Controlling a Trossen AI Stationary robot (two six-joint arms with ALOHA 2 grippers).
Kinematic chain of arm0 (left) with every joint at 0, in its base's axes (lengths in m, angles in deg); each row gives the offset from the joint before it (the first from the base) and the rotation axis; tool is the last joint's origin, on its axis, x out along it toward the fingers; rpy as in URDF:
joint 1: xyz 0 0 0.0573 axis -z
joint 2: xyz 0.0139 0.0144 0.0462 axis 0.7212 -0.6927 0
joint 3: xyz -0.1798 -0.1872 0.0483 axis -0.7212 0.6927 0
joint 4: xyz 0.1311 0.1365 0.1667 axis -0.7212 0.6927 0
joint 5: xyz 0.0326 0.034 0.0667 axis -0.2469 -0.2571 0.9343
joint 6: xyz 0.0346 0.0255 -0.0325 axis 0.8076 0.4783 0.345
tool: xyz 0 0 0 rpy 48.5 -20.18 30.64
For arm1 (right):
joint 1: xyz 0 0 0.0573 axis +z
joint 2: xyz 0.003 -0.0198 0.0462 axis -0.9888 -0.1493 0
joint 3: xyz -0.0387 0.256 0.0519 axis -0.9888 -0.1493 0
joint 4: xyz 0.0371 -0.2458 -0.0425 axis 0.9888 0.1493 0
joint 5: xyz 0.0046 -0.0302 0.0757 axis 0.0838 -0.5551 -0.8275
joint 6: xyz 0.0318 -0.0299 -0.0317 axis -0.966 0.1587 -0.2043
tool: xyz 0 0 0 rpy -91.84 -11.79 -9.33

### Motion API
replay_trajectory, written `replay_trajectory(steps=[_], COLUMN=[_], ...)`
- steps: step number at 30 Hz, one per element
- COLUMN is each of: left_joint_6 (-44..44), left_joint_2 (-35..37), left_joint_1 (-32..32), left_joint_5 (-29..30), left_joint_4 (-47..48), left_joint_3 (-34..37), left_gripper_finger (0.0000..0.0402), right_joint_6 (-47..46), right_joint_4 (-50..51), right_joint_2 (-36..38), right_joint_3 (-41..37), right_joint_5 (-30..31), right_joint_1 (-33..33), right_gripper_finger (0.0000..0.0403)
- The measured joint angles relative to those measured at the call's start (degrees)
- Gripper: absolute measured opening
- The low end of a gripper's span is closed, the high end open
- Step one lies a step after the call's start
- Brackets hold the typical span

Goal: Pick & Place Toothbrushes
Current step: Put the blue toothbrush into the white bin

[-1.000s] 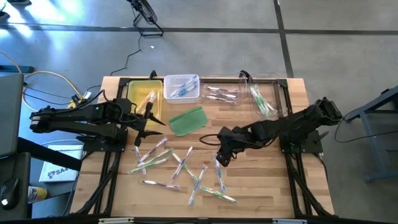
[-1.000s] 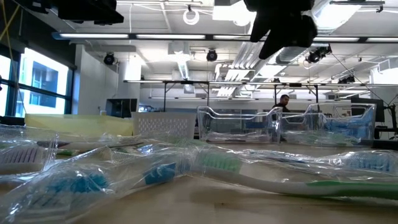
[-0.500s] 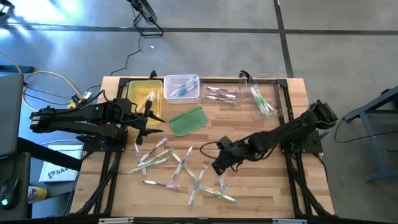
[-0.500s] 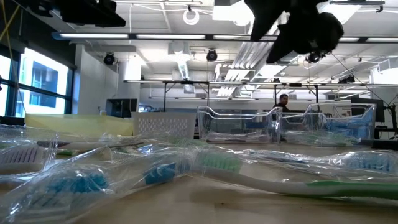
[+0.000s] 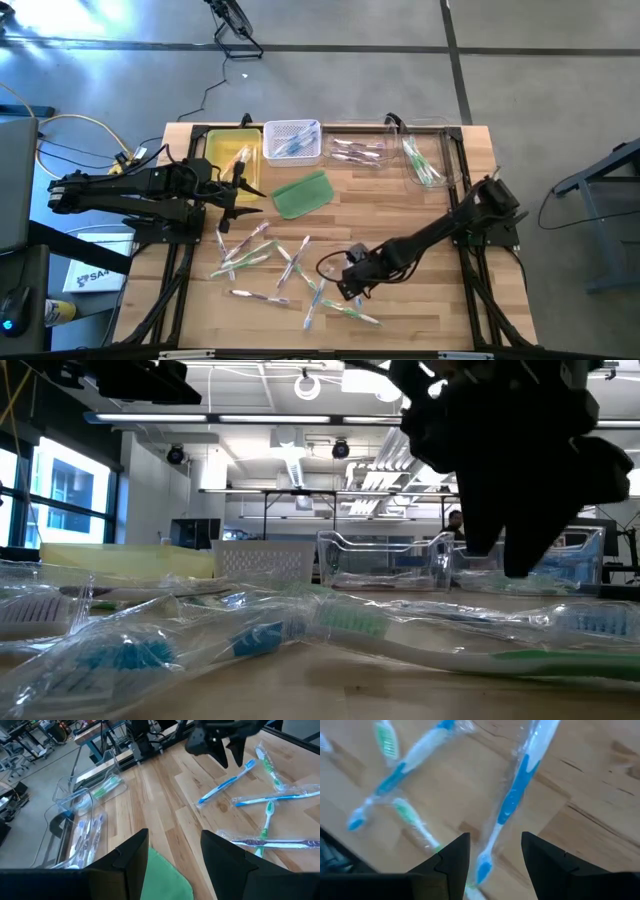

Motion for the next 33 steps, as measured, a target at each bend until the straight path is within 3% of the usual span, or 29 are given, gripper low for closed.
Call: replay_trajectory(steps=[11,19,33], left_joint_6=[0.5,0.62,0.66], left_joint_2=[0.0,0.0,0.0], left_joint_1=[0.0,0.0,0.0], left_joint_5=[-0.02,-0.04,-0.04], left_joint_4=[-0.01,0.39,0.42], left_joint_3=[-0.02,-0.02,-0.02], left_gripper_finger=[0.0175,0.0175,0.0175], right_joint_6=[-1.54,-5.13,-3.36], right_joint_4=[-5.49,-2.52,2.71], right_joint_2=[-5.45,-6.39,-6.47], right_joint_3=[0.02,0.23,0.13], right_joint_5=[-0.34,1.23,2.48], right_joint_1=[0.34,0.34,-0.06], right_gripper_finger=[0.0171,0.0166,0.0028])
